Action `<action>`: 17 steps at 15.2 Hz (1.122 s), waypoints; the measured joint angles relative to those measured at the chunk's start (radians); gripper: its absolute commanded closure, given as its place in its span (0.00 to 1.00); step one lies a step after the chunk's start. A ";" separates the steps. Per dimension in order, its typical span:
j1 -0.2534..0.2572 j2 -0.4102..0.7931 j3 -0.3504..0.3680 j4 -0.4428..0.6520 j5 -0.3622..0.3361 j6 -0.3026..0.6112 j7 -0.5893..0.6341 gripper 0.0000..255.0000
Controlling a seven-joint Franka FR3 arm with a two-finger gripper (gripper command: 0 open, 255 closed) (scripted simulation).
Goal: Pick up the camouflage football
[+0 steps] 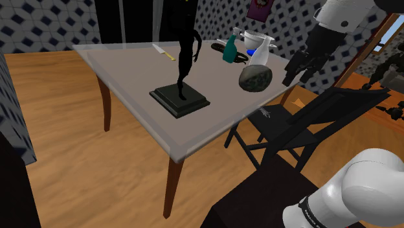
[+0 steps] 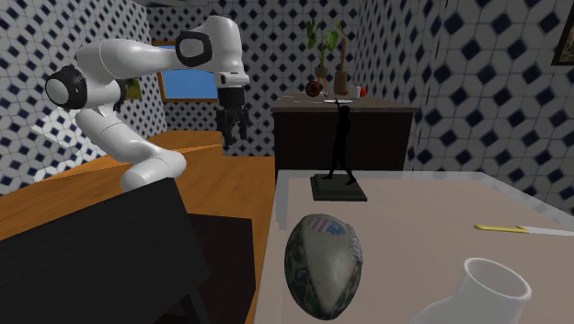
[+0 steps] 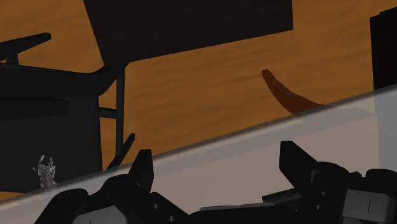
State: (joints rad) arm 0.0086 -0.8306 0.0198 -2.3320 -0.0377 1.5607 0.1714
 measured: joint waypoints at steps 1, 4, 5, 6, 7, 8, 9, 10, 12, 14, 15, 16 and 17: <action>0.000 0.000 0.000 0.000 0.000 0.000 0.000 0.00; -0.004 0.105 -0.086 0.079 0.035 -0.021 -0.058 0.00; -0.004 0.149 -0.122 0.104 0.054 -0.027 -0.083 0.00; -0.003 0.199 -0.159 0.132 0.076 -0.031 -0.110 0.00; -0.001 0.261 -0.200 0.178 0.099 -0.045 -0.141 0.00; 0.001 0.319 -0.238 0.226 0.125 -0.067 -0.171 0.00; 0.002 0.369 -0.275 0.257 0.153 -0.085 -0.203 0.00; 0.002 0.426 -0.313 0.300 0.183 -0.109 -0.236 0.00; 0.000 0.555 -0.388 0.388 0.251 -0.157 -0.308 0.00; -0.010 0.690 -0.451 0.478 0.329 -0.217 -0.379 0.00; -0.019 0.765 -0.478 0.531 0.372 -0.254 -0.413 0.00; -0.035 0.840 -0.504 0.587 0.415 -0.299 -0.450 0.00; -0.055 0.912 -0.522 0.639 0.458 -0.344 -0.482 0.00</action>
State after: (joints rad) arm -0.0460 0.0814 -0.5019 -1.6926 0.4199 1.2169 -0.3104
